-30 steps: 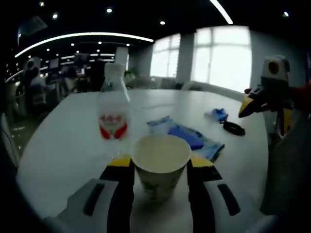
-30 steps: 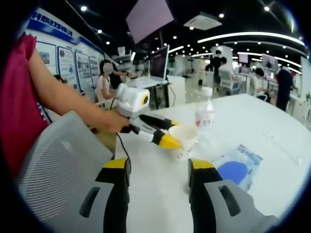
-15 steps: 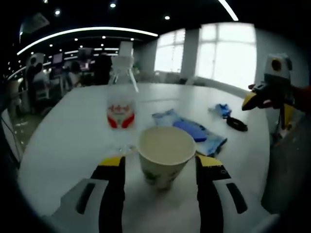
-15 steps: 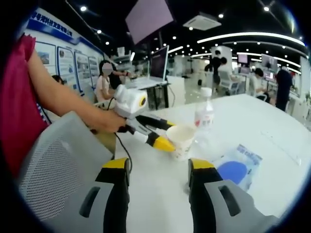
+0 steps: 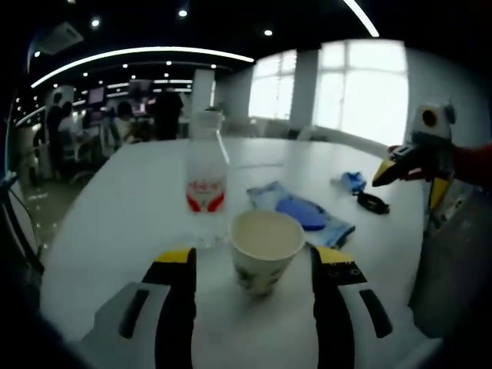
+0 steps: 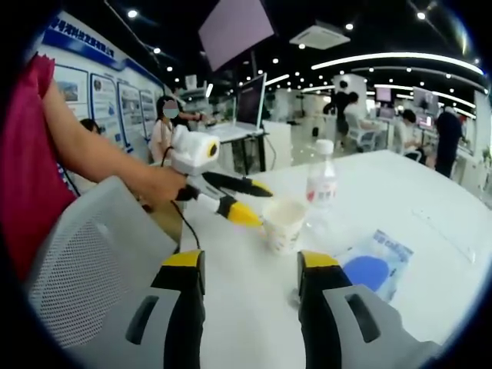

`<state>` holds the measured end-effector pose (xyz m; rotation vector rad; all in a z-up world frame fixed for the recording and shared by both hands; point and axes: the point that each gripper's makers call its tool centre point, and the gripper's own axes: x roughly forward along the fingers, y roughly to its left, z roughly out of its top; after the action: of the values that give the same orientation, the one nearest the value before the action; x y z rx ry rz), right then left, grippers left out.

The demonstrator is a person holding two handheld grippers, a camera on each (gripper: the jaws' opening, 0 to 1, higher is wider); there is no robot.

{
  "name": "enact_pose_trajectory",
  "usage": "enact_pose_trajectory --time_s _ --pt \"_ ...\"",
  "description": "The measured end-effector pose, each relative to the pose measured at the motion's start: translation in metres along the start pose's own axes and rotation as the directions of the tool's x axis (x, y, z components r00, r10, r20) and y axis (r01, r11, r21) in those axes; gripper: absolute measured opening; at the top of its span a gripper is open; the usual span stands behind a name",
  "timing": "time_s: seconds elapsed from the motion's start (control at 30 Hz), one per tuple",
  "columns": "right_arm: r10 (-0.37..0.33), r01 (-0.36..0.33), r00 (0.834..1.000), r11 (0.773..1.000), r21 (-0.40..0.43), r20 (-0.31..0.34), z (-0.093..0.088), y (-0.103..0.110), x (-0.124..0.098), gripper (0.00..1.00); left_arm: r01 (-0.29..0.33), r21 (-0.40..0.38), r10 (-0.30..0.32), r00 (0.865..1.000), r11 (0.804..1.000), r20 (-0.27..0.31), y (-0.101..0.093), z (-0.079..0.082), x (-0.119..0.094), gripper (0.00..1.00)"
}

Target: Arrange the tabletop items into an orderly group along one side of the table until the central work area is clear of visible clutter.

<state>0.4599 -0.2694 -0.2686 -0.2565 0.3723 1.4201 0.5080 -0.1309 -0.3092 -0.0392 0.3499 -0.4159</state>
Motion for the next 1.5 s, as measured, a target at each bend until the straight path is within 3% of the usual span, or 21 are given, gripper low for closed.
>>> enact_pose_trajectory --time_s 0.43,0.83,1.23,1.5 --pt "-0.008 0.008 1.000 1.000 0.000 0.004 0.000 -0.001 -0.004 0.47 0.030 0.023 -0.031 0.997 0.999 0.074 -0.019 0.041 -0.024 0.57" --pt "-0.025 0.025 1.000 1.000 0.008 0.008 -0.003 0.000 -0.010 0.47 0.134 0.064 -0.140 0.986 0.989 0.086 -0.066 0.067 -0.021 0.59" --pt "-0.084 0.084 0.996 0.996 0.023 -0.013 -0.023 -0.012 -0.028 0.47 0.264 0.122 -0.268 0.963 0.957 0.012 -0.119 0.064 0.008 0.64" --pt "-0.156 0.157 0.986 0.987 0.020 -0.065 -0.047 -0.044 -0.055 0.48 0.352 0.137 -0.349 0.936 0.926 -0.049 -0.157 0.053 0.022 0.63"
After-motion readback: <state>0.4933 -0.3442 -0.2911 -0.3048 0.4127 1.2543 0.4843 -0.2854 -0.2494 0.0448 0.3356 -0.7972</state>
